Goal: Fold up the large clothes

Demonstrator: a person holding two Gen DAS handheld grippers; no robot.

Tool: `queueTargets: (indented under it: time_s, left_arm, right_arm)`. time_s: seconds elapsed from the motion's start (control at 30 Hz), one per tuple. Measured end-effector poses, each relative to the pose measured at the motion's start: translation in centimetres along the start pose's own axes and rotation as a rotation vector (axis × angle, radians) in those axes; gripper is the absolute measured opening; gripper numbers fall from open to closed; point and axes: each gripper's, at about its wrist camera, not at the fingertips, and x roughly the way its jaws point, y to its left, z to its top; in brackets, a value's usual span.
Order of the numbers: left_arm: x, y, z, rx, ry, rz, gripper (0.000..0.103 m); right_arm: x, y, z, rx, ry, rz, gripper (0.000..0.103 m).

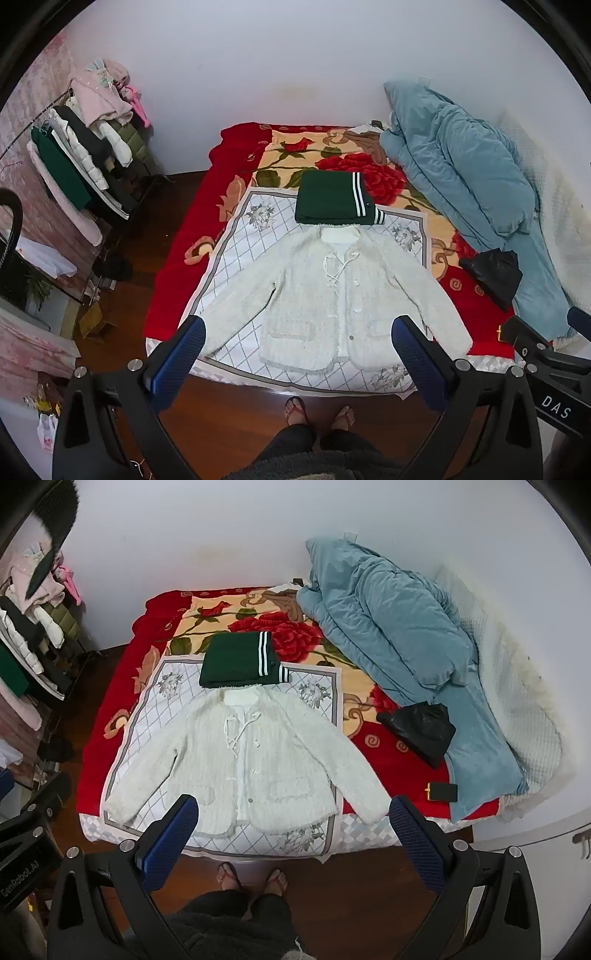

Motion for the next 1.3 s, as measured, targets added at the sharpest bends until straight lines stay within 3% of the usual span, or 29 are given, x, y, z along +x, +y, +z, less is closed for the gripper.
queueTargets:
  time_s: [1.3]
  left_arm:
    - [-0.6,-0.1,0.0,-0.010,-0.003,-0.020,0.103]
  right_arm:
    - [-1.7,0.1,1.3,-0.003,-0.015,-0.011,0.103]
